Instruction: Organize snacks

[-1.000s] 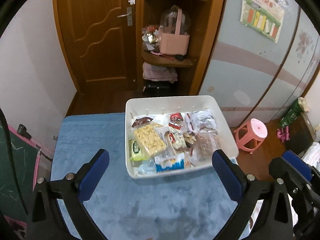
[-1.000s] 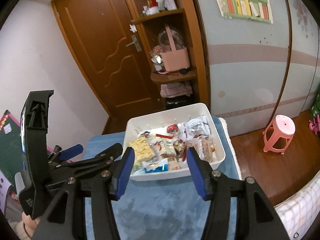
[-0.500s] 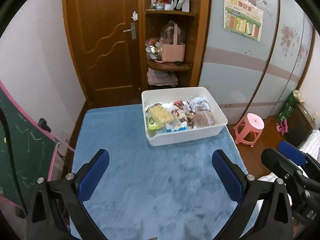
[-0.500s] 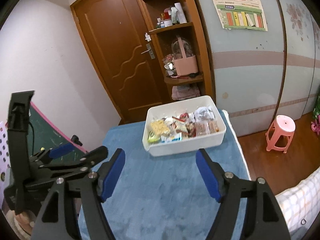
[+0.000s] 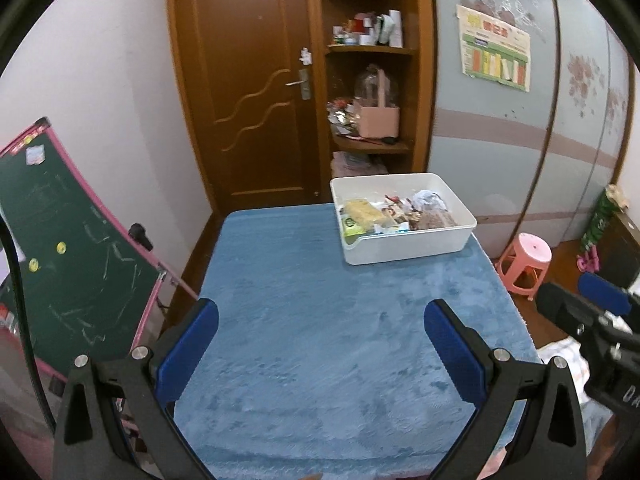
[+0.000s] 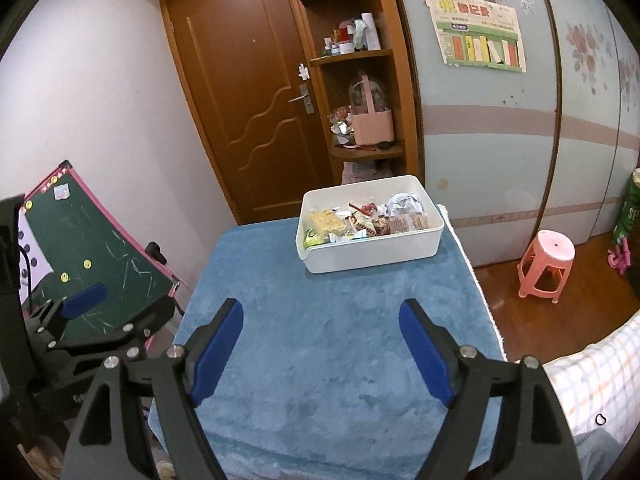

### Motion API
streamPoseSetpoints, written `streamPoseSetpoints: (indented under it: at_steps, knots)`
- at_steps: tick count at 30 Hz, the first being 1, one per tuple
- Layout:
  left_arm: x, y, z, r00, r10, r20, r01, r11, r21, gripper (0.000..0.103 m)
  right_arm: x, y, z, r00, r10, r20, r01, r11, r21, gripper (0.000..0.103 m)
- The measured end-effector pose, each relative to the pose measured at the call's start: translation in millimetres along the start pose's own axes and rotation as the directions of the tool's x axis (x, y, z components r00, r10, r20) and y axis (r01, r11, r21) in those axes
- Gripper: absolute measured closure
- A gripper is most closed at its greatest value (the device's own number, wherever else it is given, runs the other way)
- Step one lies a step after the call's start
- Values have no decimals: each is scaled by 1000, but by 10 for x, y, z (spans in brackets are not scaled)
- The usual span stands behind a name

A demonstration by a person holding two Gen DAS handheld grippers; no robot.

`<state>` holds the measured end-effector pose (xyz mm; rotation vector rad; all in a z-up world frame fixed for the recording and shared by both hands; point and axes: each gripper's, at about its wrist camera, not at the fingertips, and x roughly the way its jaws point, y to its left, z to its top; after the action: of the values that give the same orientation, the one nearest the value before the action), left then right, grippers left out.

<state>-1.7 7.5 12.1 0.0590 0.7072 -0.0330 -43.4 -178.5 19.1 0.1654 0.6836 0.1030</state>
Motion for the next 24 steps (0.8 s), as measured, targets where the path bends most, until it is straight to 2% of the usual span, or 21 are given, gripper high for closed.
streamPoseSetpoints:
  at_steps: [6,15,24]
  knots:
    - [-3,101,-91,999,28,-16,-29,999,-28,1,-3,123,-122,1000,11,-3,-11,1000,-22,20]
    - [60,176,-143,998,22,-51,-25,998,-53,1,74,76,-144,999,24,-26,-23,999,25,20]
    - [63,181,-142,998,24,-51,-27,998,-52,1,119,106,-132,999,13,-37,-12,1000,15,20]
